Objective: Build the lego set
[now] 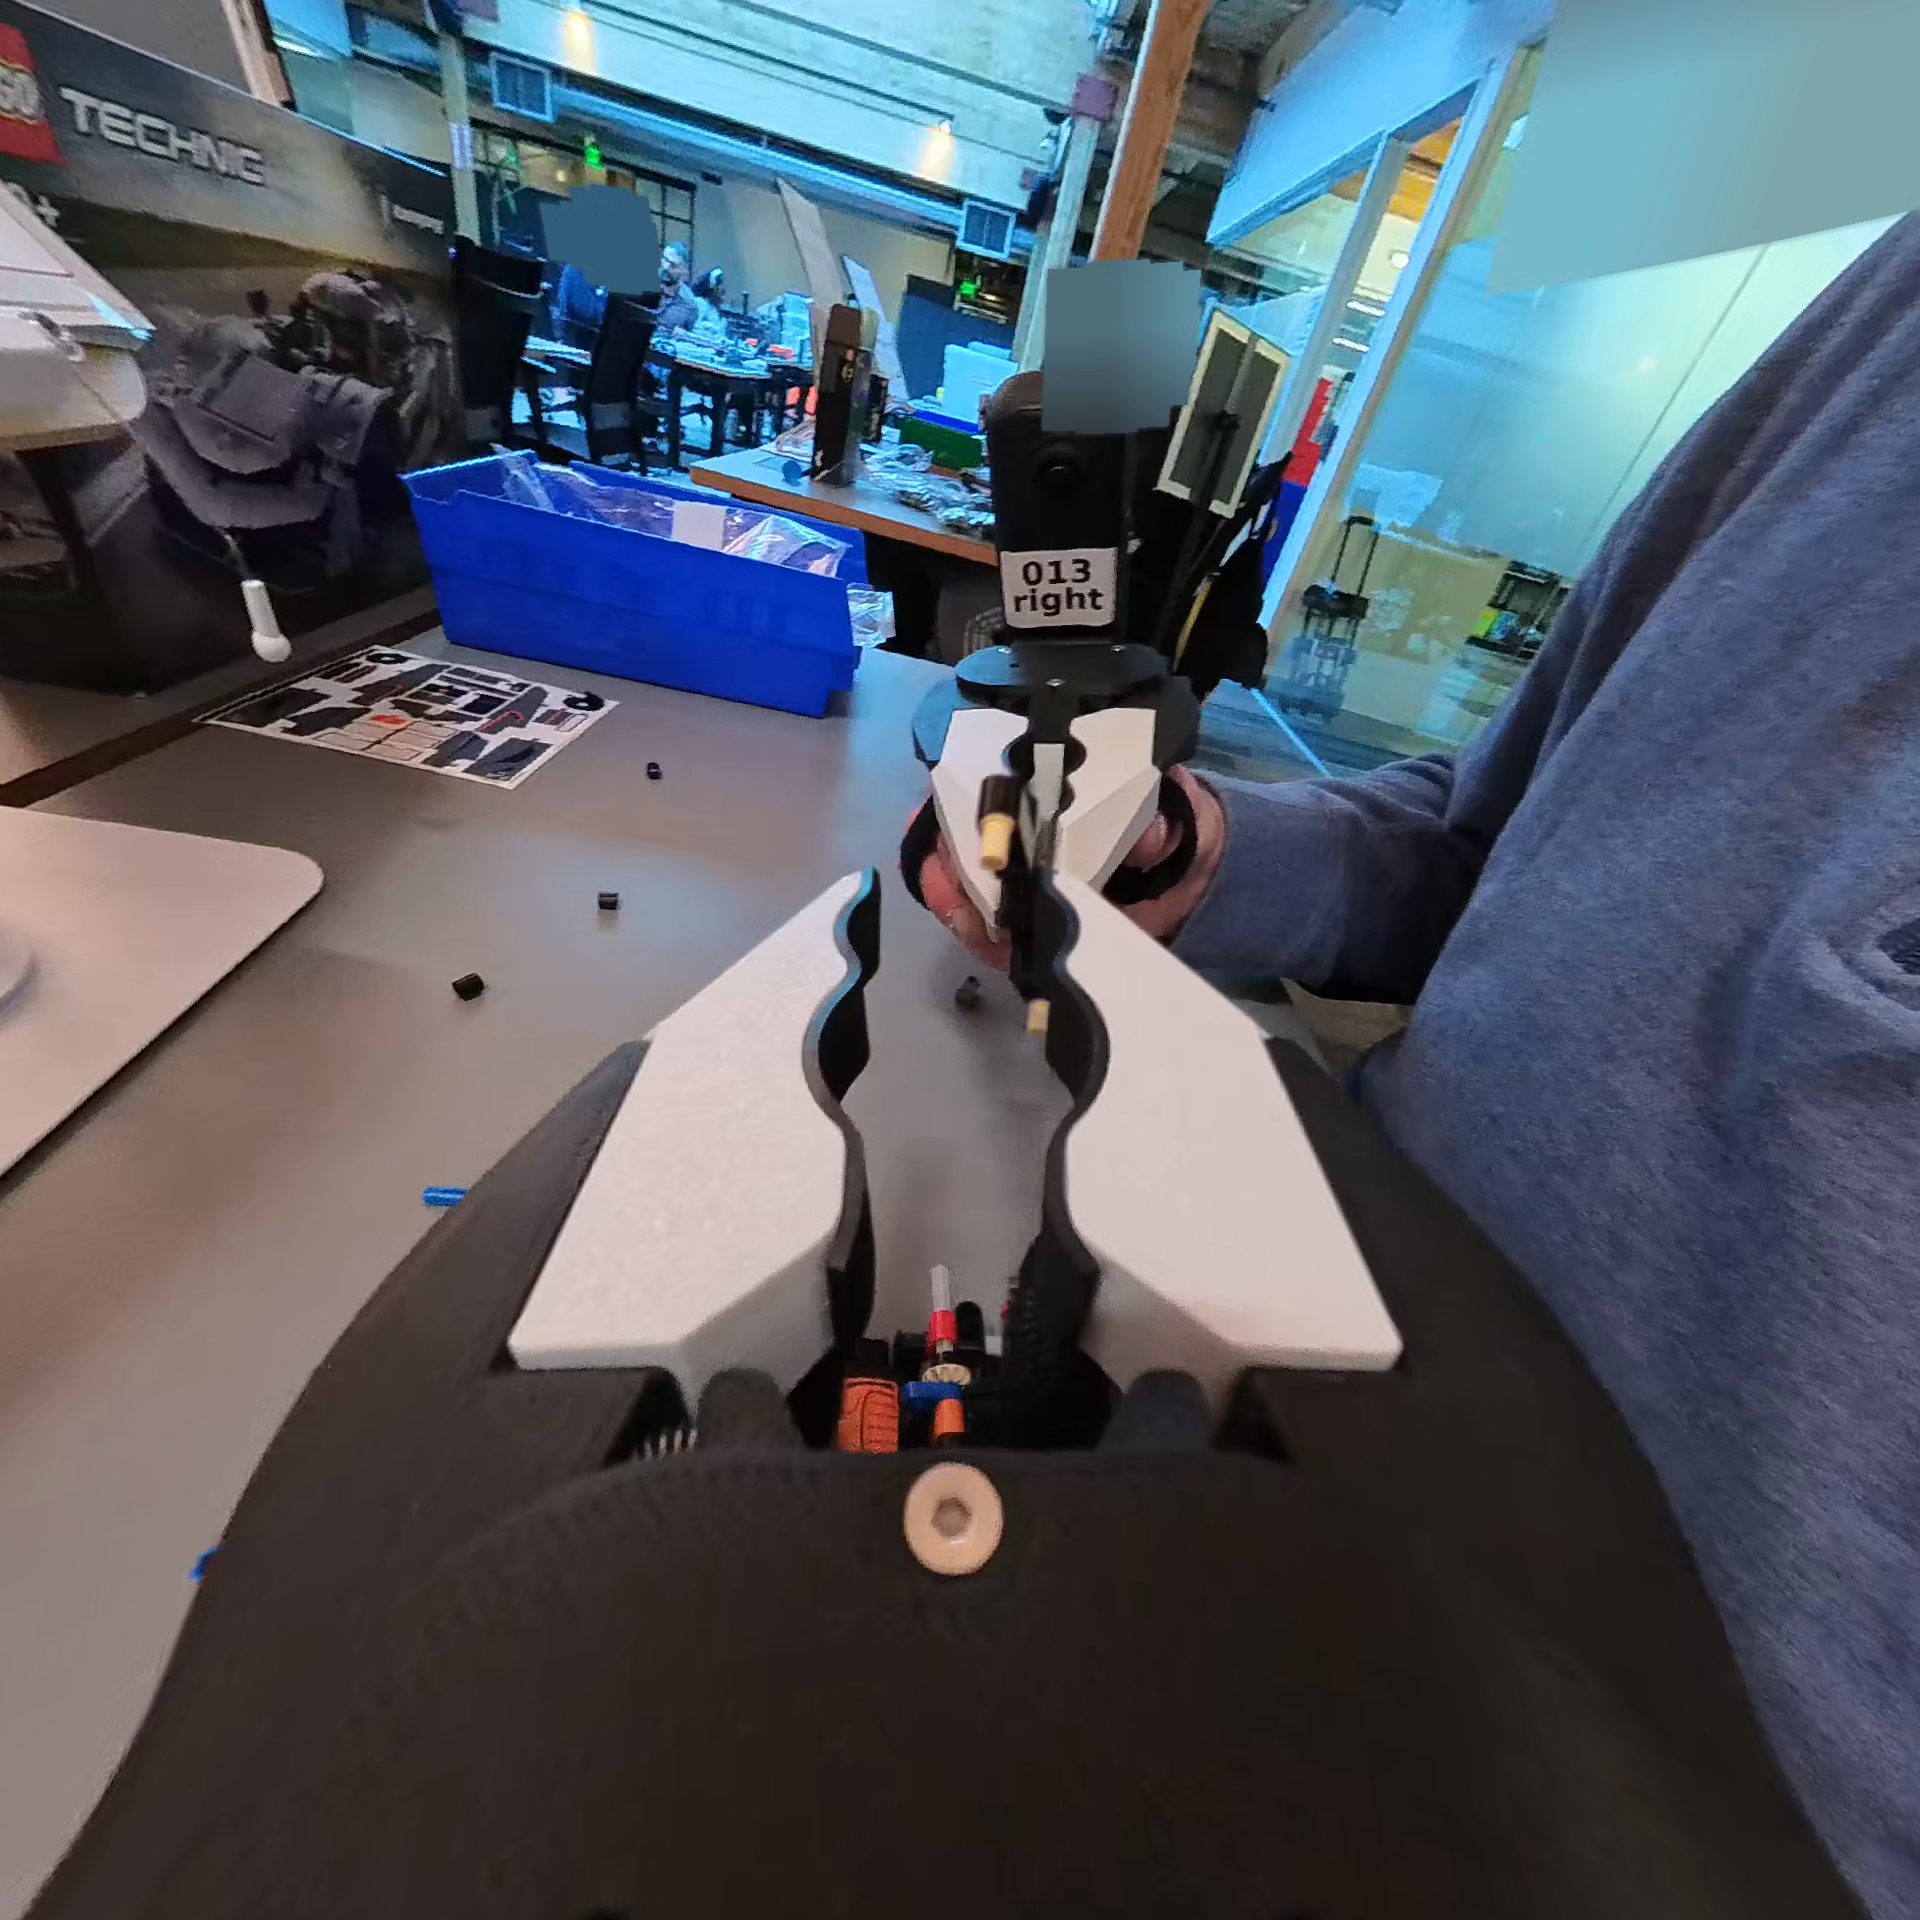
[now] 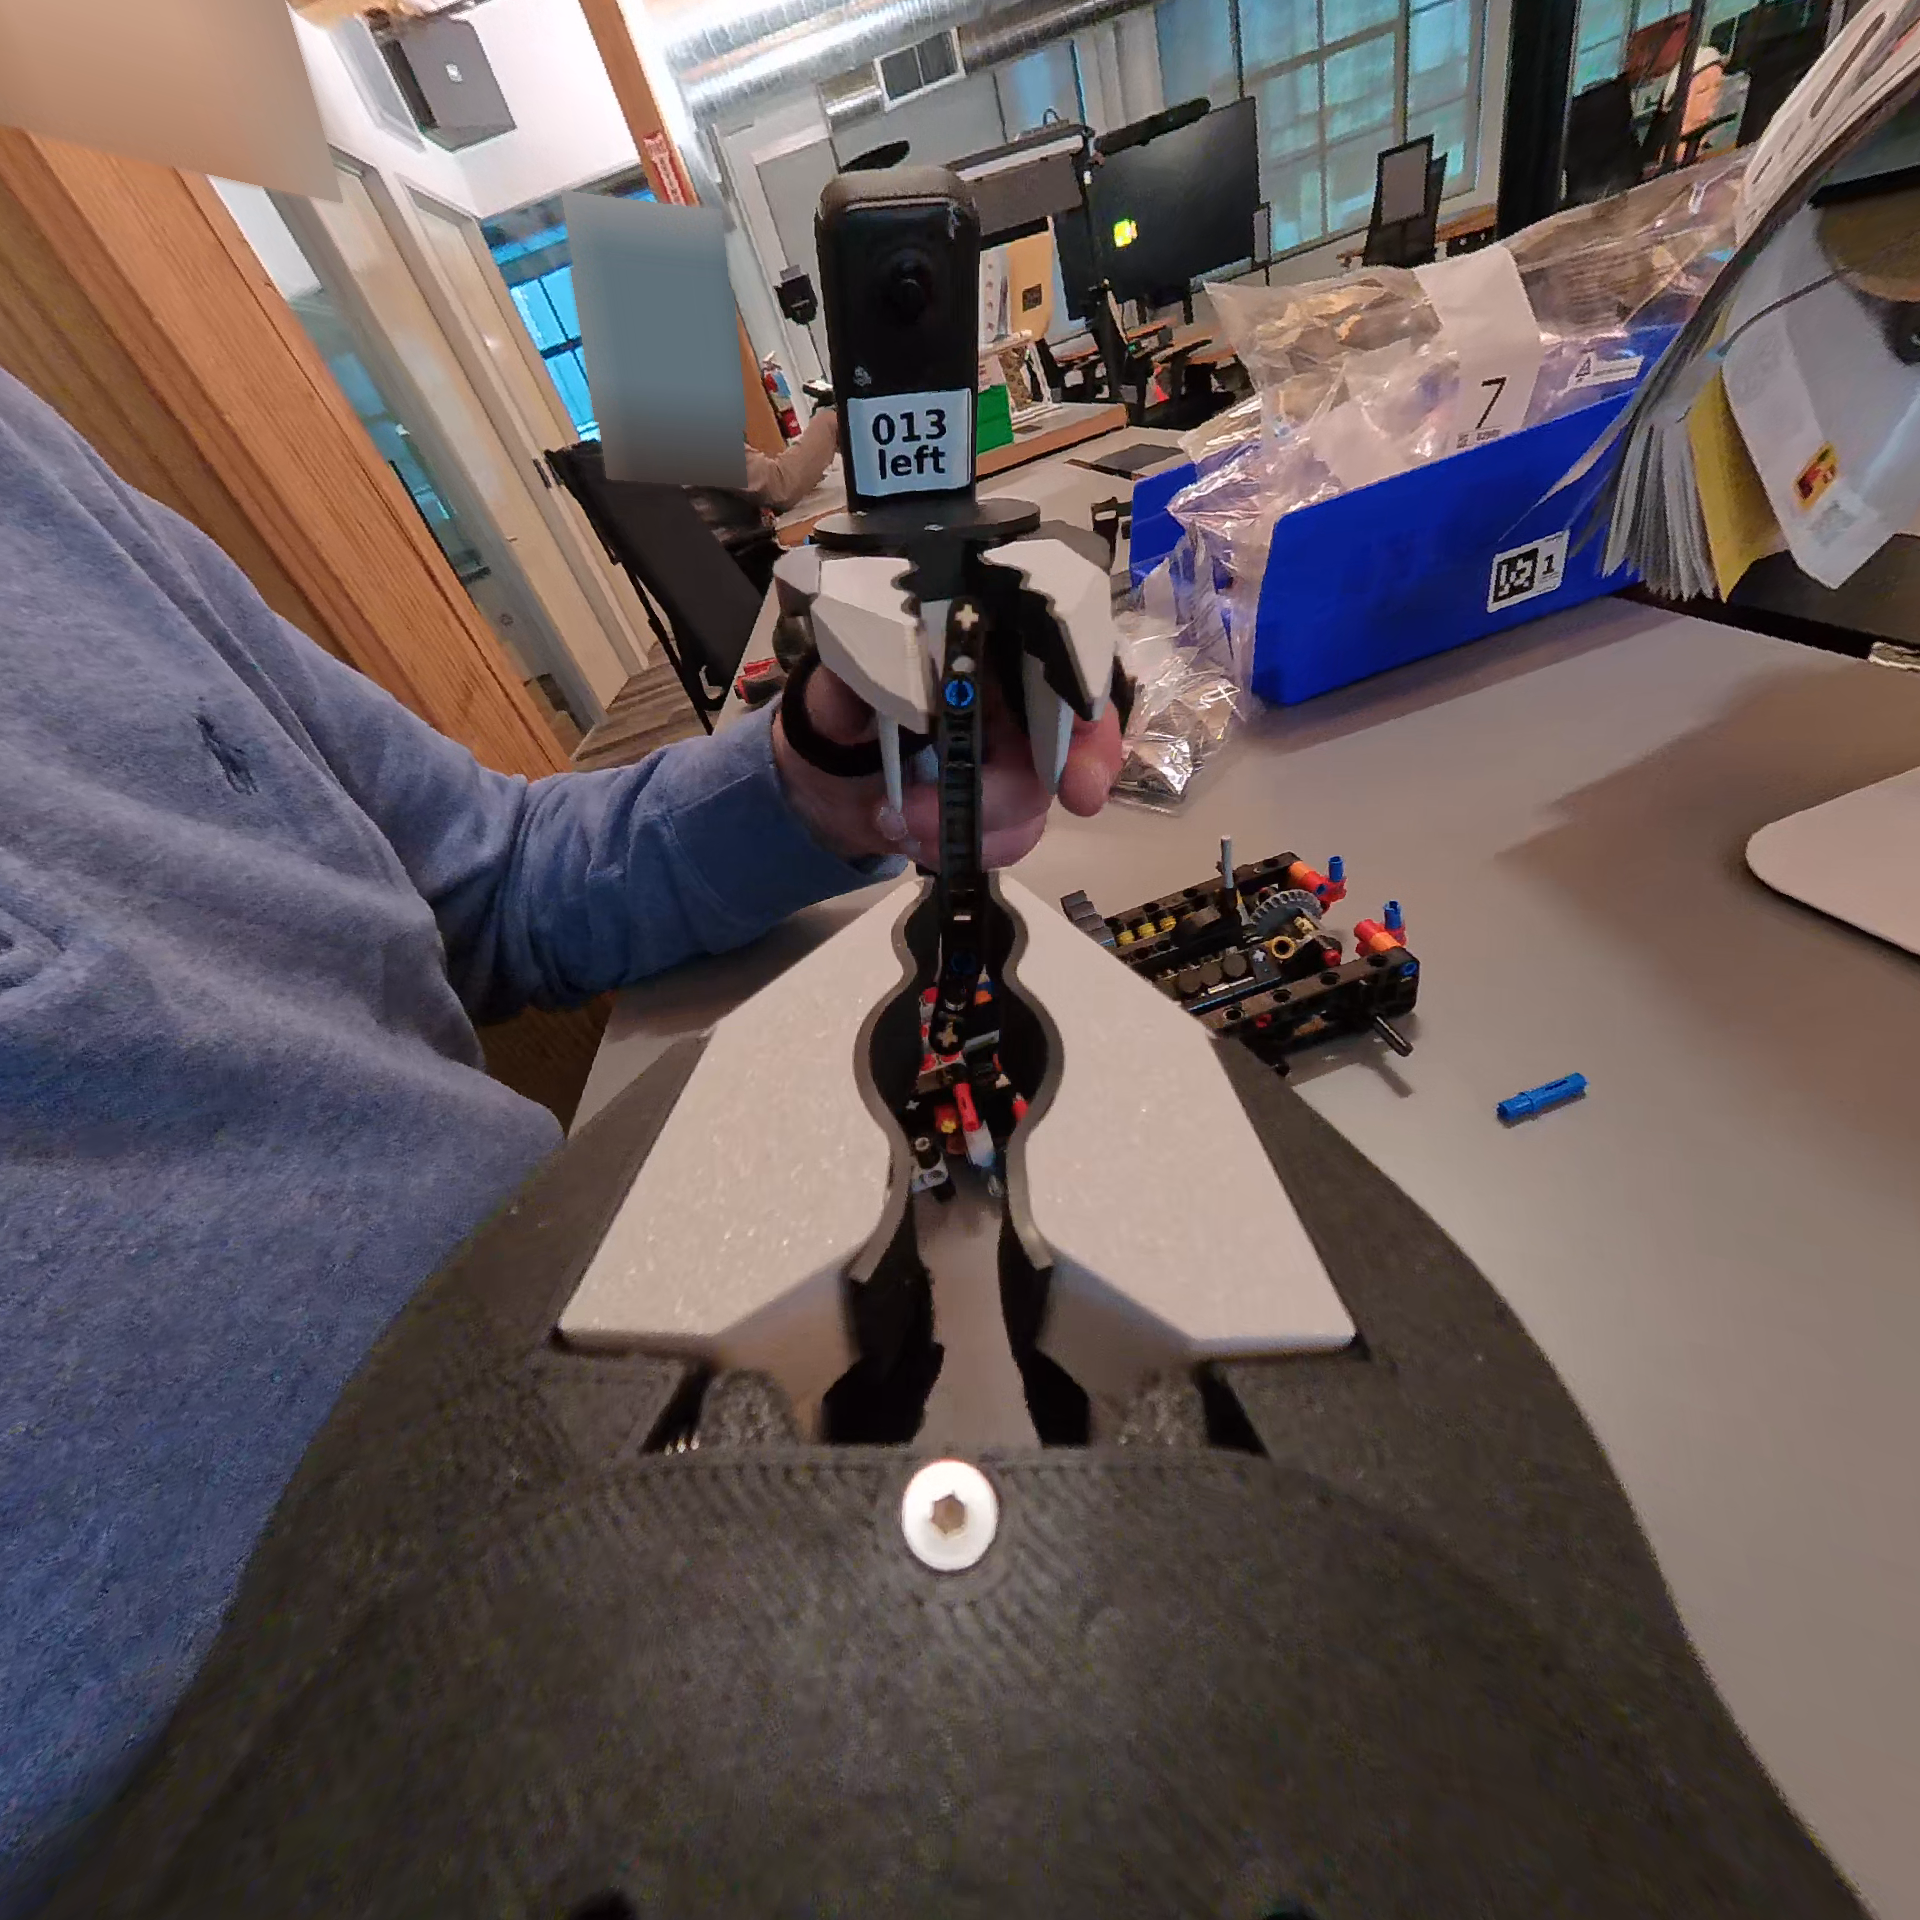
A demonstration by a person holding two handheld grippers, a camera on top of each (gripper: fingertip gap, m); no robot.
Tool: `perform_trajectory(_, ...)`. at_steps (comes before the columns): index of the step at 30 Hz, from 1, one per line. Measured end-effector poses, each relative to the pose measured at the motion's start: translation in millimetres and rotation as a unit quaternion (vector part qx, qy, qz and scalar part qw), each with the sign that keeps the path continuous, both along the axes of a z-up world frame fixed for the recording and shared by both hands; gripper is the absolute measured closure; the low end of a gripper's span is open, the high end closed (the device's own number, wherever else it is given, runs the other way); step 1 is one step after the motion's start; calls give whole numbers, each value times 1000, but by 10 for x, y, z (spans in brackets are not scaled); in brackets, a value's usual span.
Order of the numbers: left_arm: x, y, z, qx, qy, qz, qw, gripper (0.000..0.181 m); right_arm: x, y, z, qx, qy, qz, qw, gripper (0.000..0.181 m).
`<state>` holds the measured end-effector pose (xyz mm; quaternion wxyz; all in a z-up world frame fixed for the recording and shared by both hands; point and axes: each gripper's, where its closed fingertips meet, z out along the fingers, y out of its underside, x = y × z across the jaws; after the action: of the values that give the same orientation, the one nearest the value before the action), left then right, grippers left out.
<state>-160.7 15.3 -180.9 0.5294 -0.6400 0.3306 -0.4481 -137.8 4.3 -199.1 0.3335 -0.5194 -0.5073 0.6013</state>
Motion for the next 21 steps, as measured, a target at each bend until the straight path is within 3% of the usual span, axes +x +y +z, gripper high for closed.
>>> perform_trajectory(8, 57, -71, -8, -5, -11, -26, 1000, 154, -14, -20, -56, 2, -11, 3, 1000, 177)
perform_trajectory(14, 73, -47, -8, -4, -23, -18, 1000, 173, -20, -12, -109, 3, -22, 0, 1000, 177)
perform_trajectory(21, 87, -53, 12, 2, -32, -18, 999, 175, -15, -1, -104, -3, -19, 1, 1000, 177)
